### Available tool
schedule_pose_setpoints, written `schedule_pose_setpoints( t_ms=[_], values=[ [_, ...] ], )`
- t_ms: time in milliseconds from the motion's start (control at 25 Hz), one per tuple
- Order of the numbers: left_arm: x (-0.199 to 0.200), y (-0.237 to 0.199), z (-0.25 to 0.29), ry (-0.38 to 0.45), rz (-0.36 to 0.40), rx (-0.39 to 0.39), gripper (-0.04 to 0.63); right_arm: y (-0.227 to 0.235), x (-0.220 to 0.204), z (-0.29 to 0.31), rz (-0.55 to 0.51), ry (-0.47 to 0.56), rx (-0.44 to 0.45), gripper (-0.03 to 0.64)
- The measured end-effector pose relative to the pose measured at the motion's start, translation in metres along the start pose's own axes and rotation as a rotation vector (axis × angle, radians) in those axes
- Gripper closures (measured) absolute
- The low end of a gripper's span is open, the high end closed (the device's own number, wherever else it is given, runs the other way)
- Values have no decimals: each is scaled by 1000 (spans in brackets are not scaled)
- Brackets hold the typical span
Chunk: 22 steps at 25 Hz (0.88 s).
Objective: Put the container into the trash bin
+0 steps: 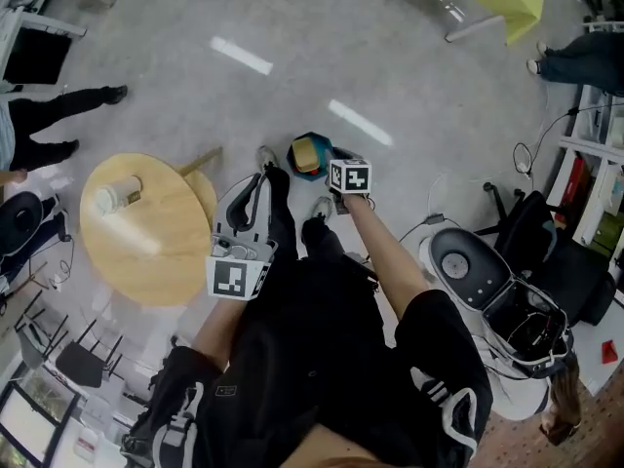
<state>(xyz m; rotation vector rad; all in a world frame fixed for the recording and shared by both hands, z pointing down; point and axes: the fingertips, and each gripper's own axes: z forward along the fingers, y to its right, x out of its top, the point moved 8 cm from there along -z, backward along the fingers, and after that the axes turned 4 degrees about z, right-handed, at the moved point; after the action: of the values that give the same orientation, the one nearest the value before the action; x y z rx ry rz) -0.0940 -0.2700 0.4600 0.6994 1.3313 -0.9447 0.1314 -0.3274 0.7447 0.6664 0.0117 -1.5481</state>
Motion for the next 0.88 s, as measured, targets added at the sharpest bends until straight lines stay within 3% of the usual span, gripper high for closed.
schedule_pose_setpoints(
  t_ms=[240,480,640,880],
  values=[
    [27,23,-12,40,30,0,568,-33,49,-135,-107,340,5,554],
    [46,39,-20,88,40,-22,566,-75,59,-250,-173,616,24,558],
    [49,55,-24,112,48,-48,566,-90,43,-298,-178,714,64,563],
    [50,77,-31,115,48,-68,568,-96,24,-330,-175,770,70,581]
  ],
)
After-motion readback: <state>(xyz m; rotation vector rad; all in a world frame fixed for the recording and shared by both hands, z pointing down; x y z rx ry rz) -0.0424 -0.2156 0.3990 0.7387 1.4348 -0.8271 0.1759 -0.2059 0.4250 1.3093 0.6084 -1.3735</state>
